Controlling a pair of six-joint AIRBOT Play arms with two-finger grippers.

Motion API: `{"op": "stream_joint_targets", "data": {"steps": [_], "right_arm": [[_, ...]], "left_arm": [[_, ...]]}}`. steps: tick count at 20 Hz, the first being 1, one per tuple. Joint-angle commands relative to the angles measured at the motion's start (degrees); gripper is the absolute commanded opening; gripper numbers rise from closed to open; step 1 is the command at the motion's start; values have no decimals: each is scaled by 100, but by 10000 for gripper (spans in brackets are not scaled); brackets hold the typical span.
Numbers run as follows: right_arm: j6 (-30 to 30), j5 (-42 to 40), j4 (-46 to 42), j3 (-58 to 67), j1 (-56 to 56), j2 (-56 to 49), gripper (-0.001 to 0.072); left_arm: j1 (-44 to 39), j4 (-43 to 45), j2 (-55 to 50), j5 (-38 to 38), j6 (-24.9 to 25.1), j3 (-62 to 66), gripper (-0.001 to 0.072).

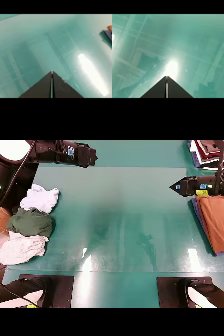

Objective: Fold the shirts.

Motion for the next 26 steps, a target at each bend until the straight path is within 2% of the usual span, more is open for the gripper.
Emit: {"op": "stream_joint_targets", "data": {"steps": [1, 11, 14, 15, 16, 18, 19, 22, 26], "right_arm": [[0, -109, 4, 4, 22, 4, 15], [0, -120, 9, 4, 22, 4, 16], [0, -103, 7, 4, 22, 4, 15], [0, -111, 7, 4, 22, 4, 15], [2, -120, 9, 4, 22, 4, 15], [2, -101, 11, 4, 22, 4, 15], [2, -109, 11, 4, 22, 4, 15], [2, -114, 13, 4, 22, 4, 15], [2, -118, 15, 4, 22, 4, 15]], "left_arm": [[-2, 0, -2, 2, -2, 0, 22], [-2, 0, 0, 2, -2, 0, 22], [17, 173, 0, 319, 61, 0, 28], [55, 544, 0, 249, 59, 0, 307], [131, 1211, -4, 22, -83, -2, 638], [422, 2712, -13, -595, -531, -101, 653], [671, 3174, -13, -789, -697, -256, 653], [1676, 3292, -13, -820, -872, -1174, 653], [2531, 3257, -105, 409, -942, -2658, 653]]}}
